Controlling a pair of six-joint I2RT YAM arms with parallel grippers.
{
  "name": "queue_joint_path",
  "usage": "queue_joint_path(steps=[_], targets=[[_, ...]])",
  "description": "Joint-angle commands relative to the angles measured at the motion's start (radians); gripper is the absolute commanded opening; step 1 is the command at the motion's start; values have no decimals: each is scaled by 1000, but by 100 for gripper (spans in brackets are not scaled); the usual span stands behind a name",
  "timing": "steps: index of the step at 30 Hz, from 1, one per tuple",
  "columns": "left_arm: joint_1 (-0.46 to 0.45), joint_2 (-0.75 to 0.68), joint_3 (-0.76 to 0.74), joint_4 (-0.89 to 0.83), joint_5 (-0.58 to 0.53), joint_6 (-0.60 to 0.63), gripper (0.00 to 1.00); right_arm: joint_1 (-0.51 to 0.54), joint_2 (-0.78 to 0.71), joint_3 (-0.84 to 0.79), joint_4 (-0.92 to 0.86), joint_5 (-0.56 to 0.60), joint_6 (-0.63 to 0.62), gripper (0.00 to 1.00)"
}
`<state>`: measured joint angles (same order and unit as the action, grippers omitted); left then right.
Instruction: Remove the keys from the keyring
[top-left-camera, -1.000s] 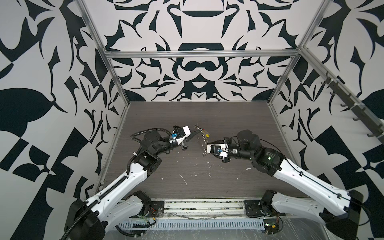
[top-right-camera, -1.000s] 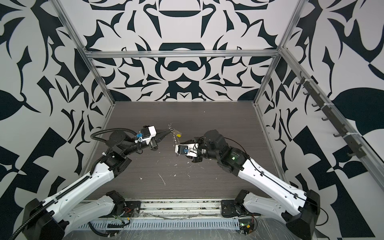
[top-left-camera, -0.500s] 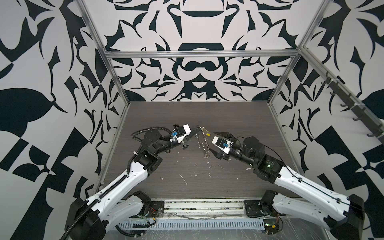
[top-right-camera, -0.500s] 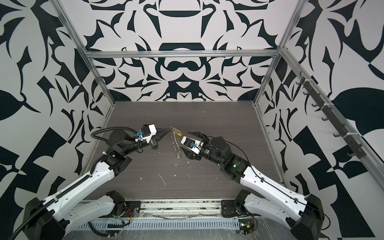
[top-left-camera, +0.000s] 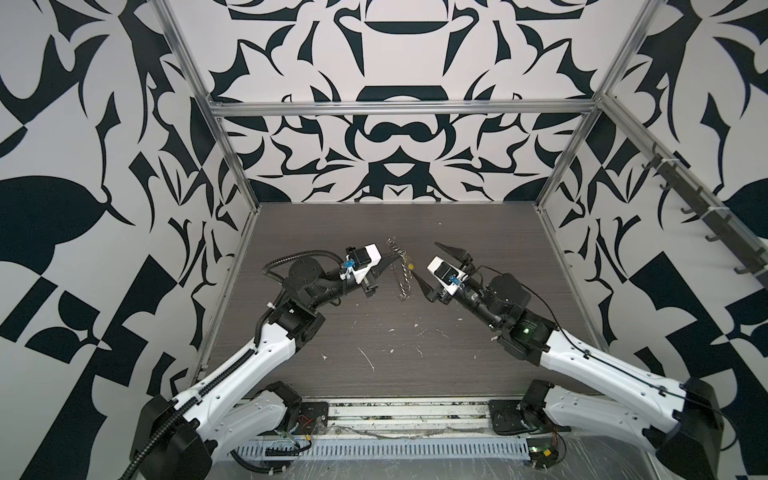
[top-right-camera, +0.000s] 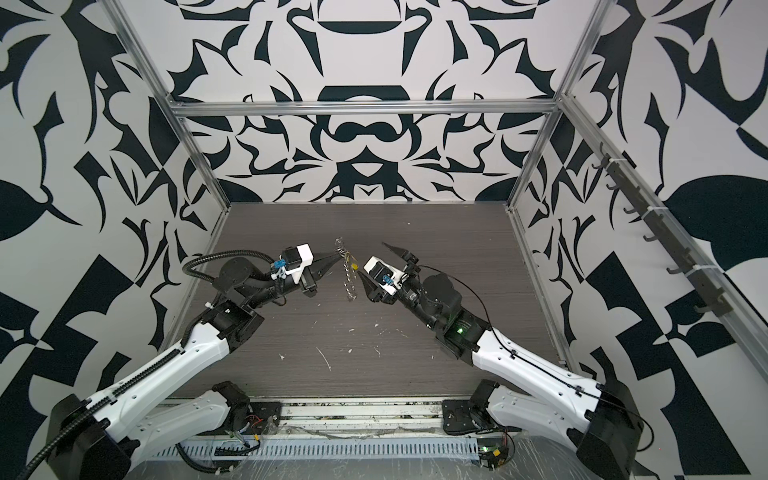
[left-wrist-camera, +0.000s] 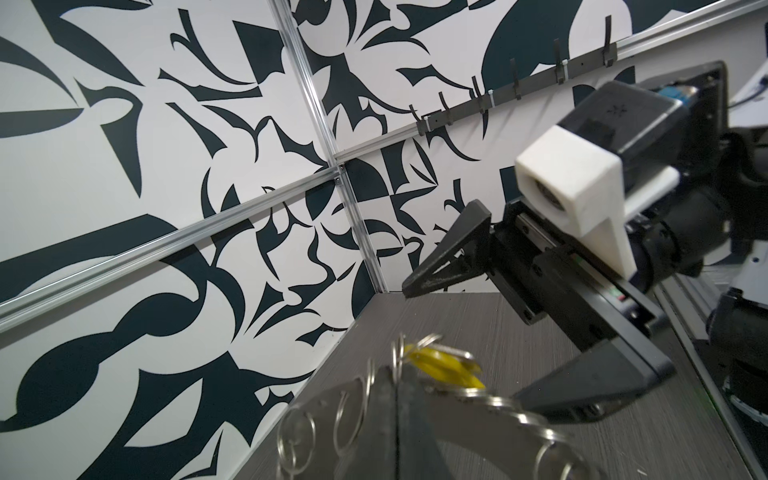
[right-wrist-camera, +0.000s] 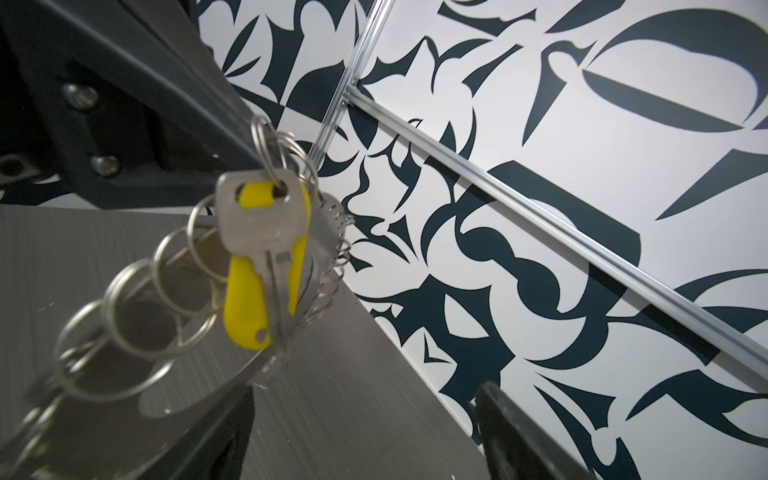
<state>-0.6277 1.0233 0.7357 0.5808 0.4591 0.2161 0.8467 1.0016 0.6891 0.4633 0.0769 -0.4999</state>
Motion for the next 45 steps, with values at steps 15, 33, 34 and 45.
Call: queue_joint_path(steps=[15,33,34,45], targets=[[-9,15,51,100,-52,-60,0,61,125,27,345,250,-61,92],[-9,19,59,96,-47,-57,0,66,104,31,297,300,-140,96],[-9,19,59,95,-47,-56,0,65,104,28,298,307,-144,96],[-9,15,59,90,-46,-55,0,63,103,32,333,336,-131,97]])
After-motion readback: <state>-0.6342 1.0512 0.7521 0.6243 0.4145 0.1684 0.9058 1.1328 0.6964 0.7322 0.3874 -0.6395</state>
